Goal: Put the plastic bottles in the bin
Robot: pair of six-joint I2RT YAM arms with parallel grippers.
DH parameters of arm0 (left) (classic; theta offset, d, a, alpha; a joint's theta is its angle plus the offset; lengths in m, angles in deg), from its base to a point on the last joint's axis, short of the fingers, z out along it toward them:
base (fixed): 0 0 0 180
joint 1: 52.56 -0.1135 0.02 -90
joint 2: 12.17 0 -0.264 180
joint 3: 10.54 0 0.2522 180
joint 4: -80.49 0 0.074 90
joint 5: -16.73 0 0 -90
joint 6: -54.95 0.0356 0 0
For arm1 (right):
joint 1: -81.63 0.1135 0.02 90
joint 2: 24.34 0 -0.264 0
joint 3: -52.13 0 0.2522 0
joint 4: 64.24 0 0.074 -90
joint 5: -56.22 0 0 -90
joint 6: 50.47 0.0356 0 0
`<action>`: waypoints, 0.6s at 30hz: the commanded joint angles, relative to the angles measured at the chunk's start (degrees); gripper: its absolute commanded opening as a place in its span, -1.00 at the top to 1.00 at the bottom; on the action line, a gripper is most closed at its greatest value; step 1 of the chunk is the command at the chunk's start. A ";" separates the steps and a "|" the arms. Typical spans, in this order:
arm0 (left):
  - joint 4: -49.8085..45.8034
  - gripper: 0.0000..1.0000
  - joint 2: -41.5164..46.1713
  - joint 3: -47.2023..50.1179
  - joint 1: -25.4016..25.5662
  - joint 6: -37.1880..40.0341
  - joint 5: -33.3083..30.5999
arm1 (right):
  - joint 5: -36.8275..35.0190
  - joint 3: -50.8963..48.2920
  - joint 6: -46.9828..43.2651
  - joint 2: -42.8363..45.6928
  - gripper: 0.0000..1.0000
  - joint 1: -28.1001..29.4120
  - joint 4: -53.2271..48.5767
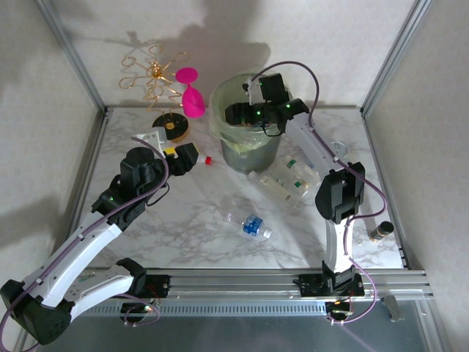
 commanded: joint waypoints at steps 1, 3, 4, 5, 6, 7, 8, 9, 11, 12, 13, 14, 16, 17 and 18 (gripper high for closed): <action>1.63 -0.54 1.13 0.85 0.47 1.48 -0.96 | -2.80 2.78 -0.20 2.77 -0.60 -0.04 -1.41; 1.65 -0.54 1.24 0.94 0.43 1.57 -0.98 | -2.70 2.89 0.19 3.18 -0.47 -0.34 -0.81; 1.64 -0.54 1.36 0.93 0.49 1.57 -0.96 | -2.75 3.38 0.16 2.94 -0.41 -0.39 -1.14; 1.65 -0.54 1.47 1.00 0.47 1.57 -1.00 | -3.32 3.97 0.06 2.69 -0.34 -0.42 -1.83; 1.64 -0.54 1.55 1.02 0.47 1.57 -1.04 | -3.66 4.02 0.04 2.55 -0.25 -0.43 -2.09; 1.56 -0.54 1.66 1.09 0.47 1.57 -1.14 | -3.70 3.57 -0.02 2.79 -0.18 -0.36 -2.19; 1.55 -0.54 1.81 1.11 0.47 1.57 -1.28 | -3.64 2.81 -0.04 3.14 -0.11 -0.37 -1.89; 1.40 -0.54 1.97 1.11 0.47 1.57 -1.27 | -3.63 2.43 -0.03 3.36 -0.07 -0.38 -1.72; 1.56 -0.54 2.31 1.28 0.47 1.57 -1.23 | -4.14 1.99 -0.19 3.37 -0.04 -0.36 -2.25; 1.56 -0.54 2.31 1.21 0.47 1.49 -1.22 | -4.66 2.03 -0.32 3.30 -0.03 -0.43 -2.61; 1.60 -0.54 2.27 1.20 0.47 1.44 -1.18 | -5.11 2.20 -0.39 3.34 -0.03 -0.37 -3.01; 1.56 -0.54 2.23 1.03 0.49 1.40 -1.03 | -5.19 2.55 -0.37 3.64 -0.02 -0.35 -3.25; 1.44 -0.54 2.19 0.80 0.56 1.31 -0.77 | -5.56 3.48 -0.20 4.48 -0.03 -0.43 -3.18; 1.28 -0.54 2.26 0.63 0.61 1.13 -0.61 | -5.96 4.29 -0.03 5.19 -0.03 -0.42 -3.31; 1.00 -0.53 2.38 0.38 0.56 1.02 -0.46 | -6.40 5.27 0.07 5.74 -0.04 -0.37 -3.48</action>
